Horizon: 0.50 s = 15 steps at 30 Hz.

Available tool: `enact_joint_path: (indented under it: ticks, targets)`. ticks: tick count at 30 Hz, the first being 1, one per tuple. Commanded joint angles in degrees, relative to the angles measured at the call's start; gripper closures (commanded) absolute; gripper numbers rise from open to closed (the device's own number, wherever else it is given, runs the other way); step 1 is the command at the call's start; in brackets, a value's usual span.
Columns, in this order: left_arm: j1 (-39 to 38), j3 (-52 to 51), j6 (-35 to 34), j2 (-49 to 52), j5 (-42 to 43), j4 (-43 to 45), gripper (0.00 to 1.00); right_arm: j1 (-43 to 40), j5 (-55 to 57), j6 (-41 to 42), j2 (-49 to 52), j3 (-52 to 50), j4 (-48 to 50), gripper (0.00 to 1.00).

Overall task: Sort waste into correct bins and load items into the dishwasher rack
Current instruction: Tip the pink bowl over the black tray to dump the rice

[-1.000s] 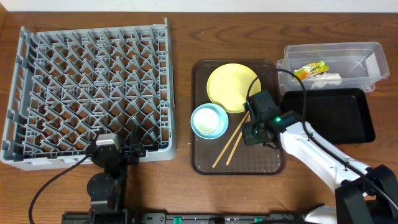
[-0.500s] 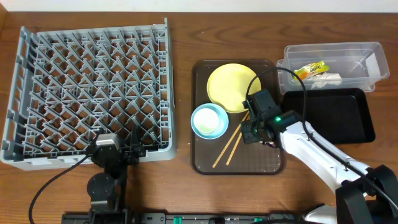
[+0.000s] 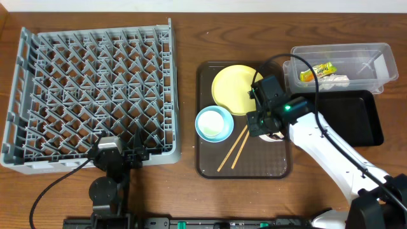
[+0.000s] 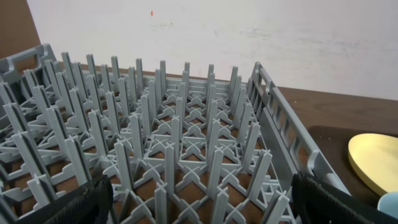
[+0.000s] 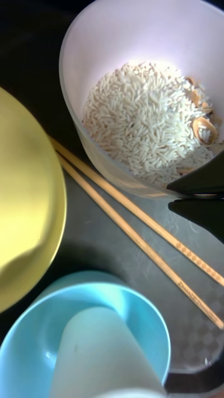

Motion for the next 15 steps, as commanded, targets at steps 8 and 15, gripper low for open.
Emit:
enact_joint_path:
  ticks: [8, 15]
  targets:
    - [-0.26, -0.96, 0.33, 0.00, -0.76, -2.08, 0.07, -2.27, 0.98, 1.22, -2.62, 6.43, -4.50, 0.99]
    - [-0.26, -0.96, 0.33, 0.00, -0.76, -2.08, 0.07, -15.08, -10.51, 0.72, -10.45, 6.43, -4.24, 0.99]
